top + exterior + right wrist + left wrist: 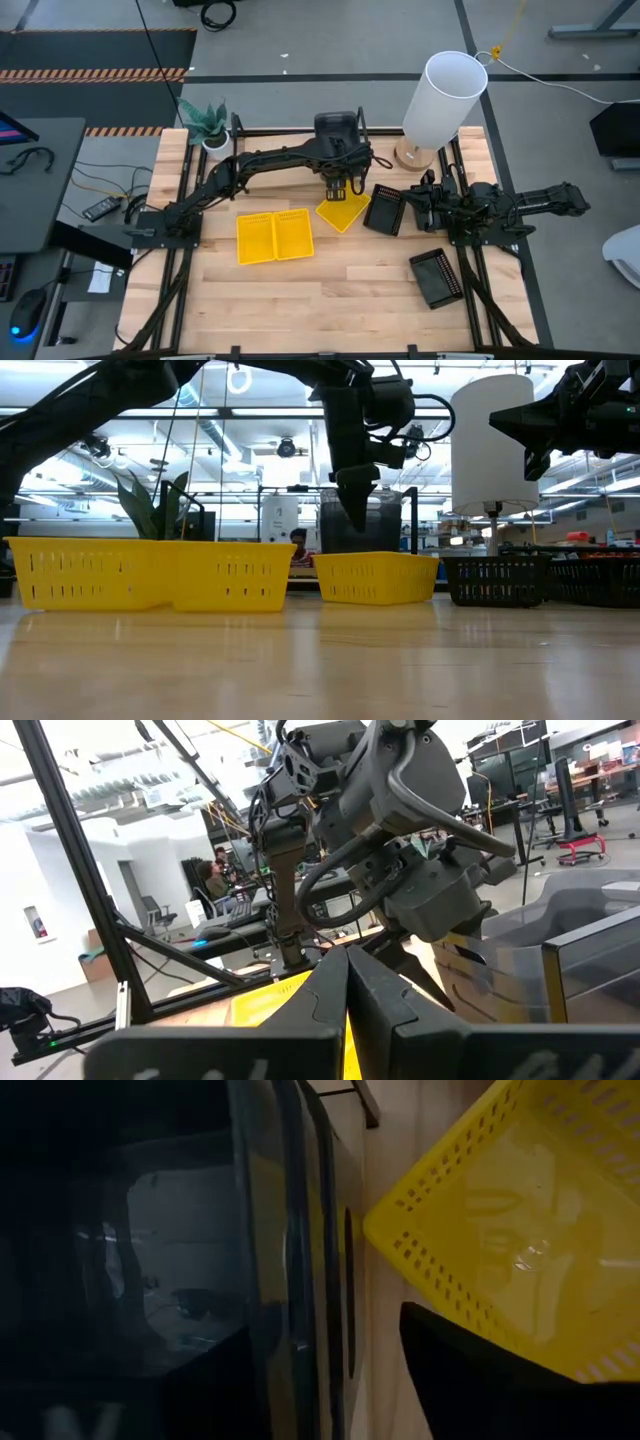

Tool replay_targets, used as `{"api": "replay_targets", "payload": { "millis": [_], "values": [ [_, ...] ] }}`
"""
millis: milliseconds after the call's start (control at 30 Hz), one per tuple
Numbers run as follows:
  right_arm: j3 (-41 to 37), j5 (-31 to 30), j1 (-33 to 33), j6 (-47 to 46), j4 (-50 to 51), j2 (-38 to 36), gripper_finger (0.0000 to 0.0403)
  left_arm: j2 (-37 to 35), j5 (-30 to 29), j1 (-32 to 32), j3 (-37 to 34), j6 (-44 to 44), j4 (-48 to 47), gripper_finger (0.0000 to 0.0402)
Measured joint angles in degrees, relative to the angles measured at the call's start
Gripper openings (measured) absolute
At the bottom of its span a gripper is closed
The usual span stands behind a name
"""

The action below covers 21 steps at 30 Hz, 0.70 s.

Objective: Stack baskets on shelf by color
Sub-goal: Put the stacked large black bins on the shelf, then stack the right yellow bin on top of the middle yellow bin

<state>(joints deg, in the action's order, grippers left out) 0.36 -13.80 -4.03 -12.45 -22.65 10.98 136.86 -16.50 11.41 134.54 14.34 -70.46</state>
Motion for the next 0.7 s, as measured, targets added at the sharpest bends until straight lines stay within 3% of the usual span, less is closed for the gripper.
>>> {"api": "replay_targets", "payload": {
  "millis": [267, 700],
  "values": [
    [0.00, 0.00, -0.01, 0.00, 0.00, -0.02, 0.0016, -1.52, -0.91, -0.93, 0.39, 0.29, -0.97, 0.0219],
    [0.02, 0.00, 0.00, 0.00, 0.02, -0.02, 0.0016, -9.44, -0.86, -4.38, 0.46, -0.13, -0.69, 0.0220]
  ]
}}
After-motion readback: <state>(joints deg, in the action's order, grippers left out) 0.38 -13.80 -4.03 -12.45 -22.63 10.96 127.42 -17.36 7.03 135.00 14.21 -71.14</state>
